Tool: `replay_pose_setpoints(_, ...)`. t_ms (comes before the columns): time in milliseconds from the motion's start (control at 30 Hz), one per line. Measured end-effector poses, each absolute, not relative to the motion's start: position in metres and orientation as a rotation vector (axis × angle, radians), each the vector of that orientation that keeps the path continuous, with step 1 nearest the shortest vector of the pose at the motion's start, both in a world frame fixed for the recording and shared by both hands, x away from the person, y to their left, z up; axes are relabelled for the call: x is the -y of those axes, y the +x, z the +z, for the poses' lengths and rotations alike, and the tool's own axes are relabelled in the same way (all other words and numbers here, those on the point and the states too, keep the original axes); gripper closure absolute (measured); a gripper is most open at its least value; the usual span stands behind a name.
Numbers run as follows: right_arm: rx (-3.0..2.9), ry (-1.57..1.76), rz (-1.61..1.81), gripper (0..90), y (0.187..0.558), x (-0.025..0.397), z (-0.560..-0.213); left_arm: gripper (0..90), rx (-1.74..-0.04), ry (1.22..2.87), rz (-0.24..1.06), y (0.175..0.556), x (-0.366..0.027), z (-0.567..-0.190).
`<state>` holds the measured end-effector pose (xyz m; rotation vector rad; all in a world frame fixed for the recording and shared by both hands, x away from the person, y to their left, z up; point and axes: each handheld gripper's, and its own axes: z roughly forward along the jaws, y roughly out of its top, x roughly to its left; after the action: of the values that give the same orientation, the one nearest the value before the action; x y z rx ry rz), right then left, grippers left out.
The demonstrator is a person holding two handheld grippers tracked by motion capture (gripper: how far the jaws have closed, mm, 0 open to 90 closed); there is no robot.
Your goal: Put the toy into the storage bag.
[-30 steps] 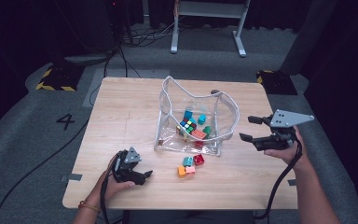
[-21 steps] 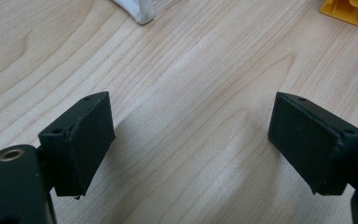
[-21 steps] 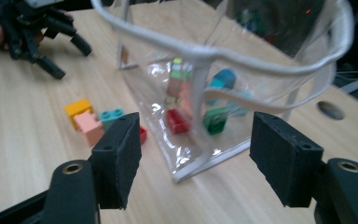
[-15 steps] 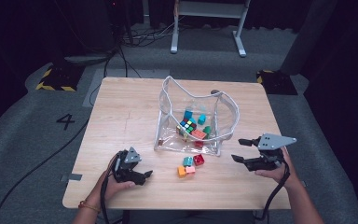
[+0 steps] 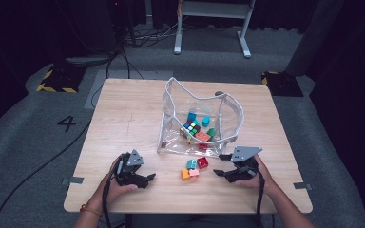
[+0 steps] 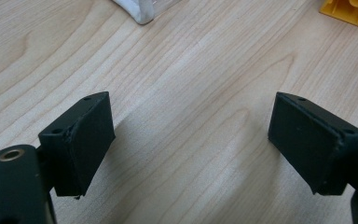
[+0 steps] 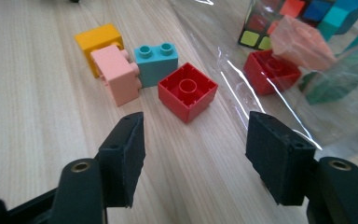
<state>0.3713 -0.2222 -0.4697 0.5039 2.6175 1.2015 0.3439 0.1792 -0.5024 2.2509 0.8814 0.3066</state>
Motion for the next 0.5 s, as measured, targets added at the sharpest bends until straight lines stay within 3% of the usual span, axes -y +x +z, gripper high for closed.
replay_pose_setpoints(500, -2.634, 0.573, 1.174, 35.4, 0.39, 0.182, -0.493, 14.4, -0.887, 2.248, 0.304, 0.344, -0.179, -0.503)
